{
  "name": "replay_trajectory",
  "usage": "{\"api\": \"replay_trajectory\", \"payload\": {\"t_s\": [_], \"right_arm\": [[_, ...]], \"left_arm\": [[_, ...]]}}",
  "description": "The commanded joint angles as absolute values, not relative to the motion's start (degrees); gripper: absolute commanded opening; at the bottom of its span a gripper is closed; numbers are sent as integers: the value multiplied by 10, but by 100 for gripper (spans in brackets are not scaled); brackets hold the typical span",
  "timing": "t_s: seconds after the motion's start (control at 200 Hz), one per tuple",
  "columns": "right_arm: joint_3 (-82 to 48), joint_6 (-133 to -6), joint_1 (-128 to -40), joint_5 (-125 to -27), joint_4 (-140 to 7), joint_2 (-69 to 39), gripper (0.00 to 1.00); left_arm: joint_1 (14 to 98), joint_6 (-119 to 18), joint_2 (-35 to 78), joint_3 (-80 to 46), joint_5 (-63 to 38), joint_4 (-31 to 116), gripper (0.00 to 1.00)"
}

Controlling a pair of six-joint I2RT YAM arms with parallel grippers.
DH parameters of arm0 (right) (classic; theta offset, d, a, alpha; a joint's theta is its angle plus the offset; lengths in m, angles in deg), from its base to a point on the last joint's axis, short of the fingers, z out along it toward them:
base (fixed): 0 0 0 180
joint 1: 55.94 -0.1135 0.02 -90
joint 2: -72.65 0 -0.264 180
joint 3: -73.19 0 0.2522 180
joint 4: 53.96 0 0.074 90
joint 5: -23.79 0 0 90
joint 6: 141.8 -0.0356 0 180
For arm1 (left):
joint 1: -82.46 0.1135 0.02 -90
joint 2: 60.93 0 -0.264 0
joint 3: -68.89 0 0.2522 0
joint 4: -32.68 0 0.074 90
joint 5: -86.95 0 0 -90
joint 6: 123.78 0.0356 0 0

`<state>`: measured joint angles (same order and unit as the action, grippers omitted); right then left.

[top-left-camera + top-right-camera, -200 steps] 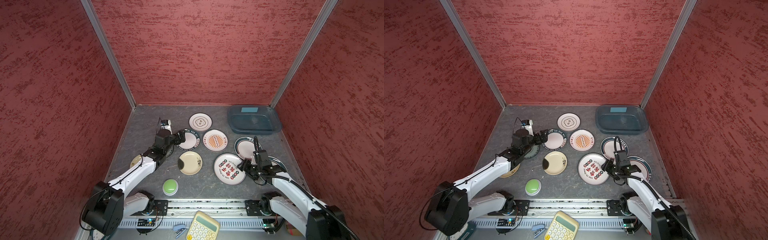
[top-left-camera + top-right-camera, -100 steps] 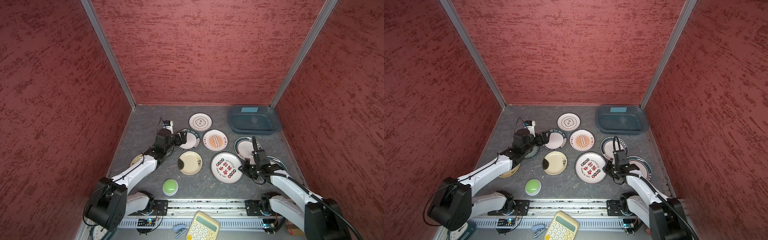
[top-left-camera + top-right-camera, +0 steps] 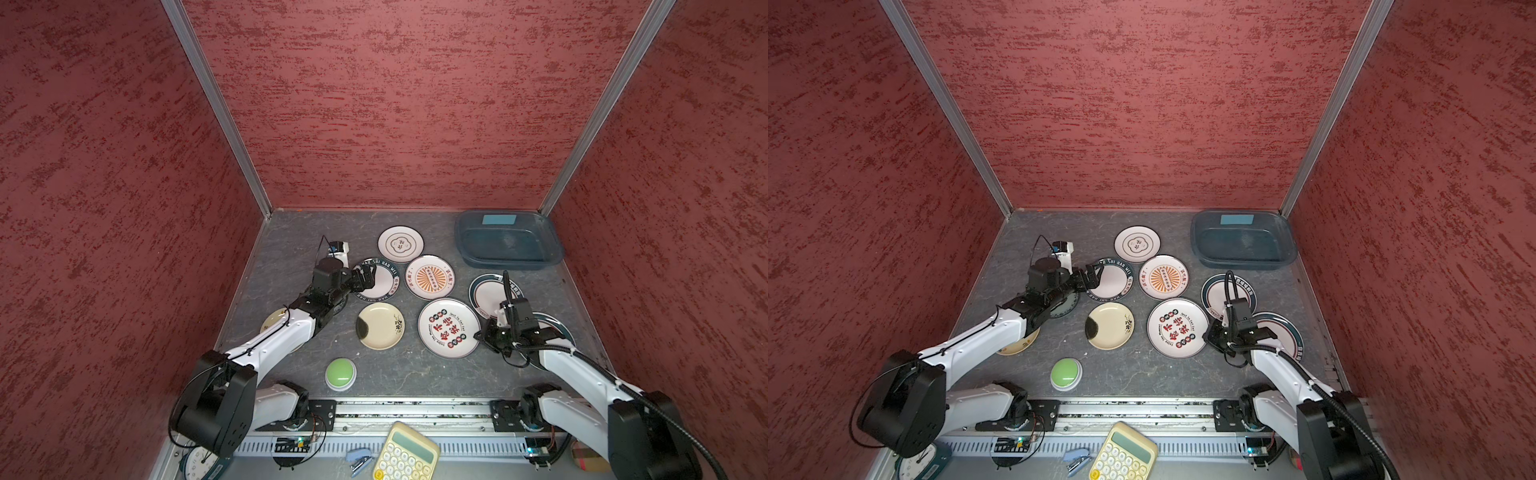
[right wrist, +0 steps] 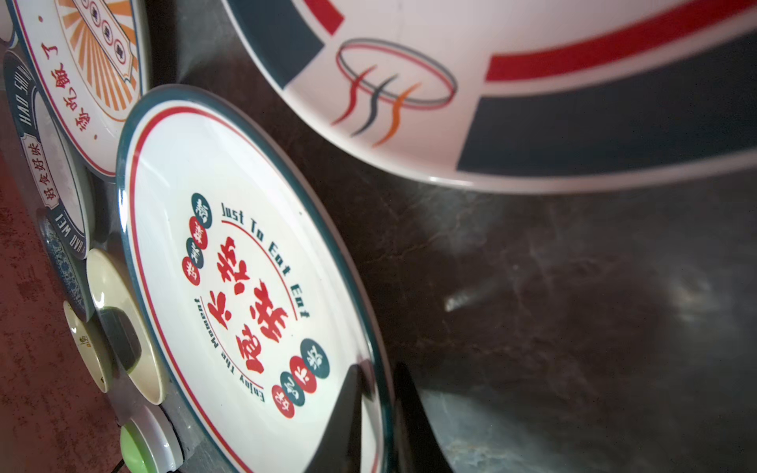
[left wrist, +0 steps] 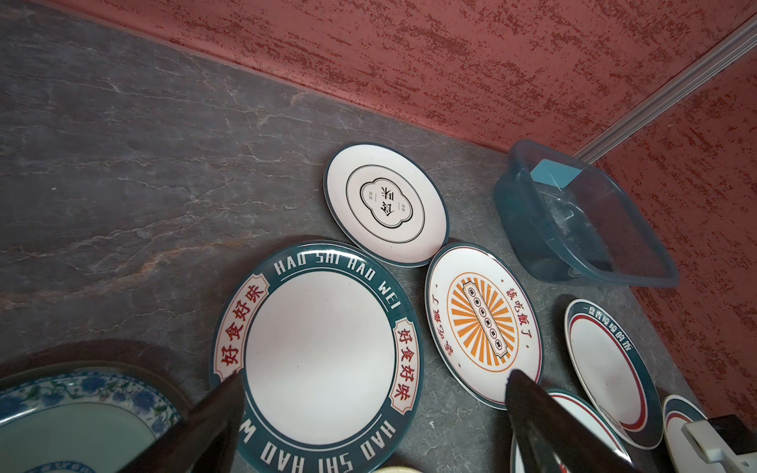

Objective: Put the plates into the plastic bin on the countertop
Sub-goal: 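Grip the edge of the red-lettered white plate with the right gripper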

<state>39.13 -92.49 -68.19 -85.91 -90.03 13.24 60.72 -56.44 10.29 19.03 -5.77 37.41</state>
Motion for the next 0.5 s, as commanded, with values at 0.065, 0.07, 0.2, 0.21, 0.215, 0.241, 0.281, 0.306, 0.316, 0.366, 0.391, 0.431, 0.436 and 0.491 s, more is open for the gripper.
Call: {"api": "replay_trajectory", "payload": {"t_s": [0.065,0.07,0.2,0.21,0.215,0.241,0.281,0.306,0.316,0.366,0.391,0.431,0.436,0.491], "right_arm": [[387,-918,-683,-819,-944,127,0],[387,-919,-683,-819,-944,127,0],[383,-917,-683,-818,-955,138,0],[382,-917,-683,-818,-956,140,0],[382,-917,-684,-818,-956,140,0],[381,-918,-683,-819,-957,144,0],[381,-922,-683,-821,-958,151,0],[381,-925,-682,-822,-958,157,0],[381,-926,-682,-822,-958,158,0],[379,-931,-683,-823,-959,168,0],[378,-932,-683,-823,-961,173,0],[374,-931,-683,-820,-966,178,0],[374,-930,-683,-819,-967,178,0],[364,-921,-683,-810,-979,182,0]], "left_arm": [[611,-562,108,183,-63,369,99],[611,-562,108,183,-63,368,99],[610,-563,107,184,-63,368,99],[611,-563,107,183,-63,367,100],[611,-563,107,183,-63,367,99],[610,-563,107,183,-64,368,99],[610,-564,107,184,-64,369,99],[610,-564,107,184,-64,369,99],[610,-566,107,184,-63,369,99],[611,-572,108,183,-62,371,99],[612,-574,109,182,-62,372,99],[610,-574,108,181,-66,373,99],[611,-573,107,181,-66,373,99],[611,-573,107,180,-70,373,99]]}}
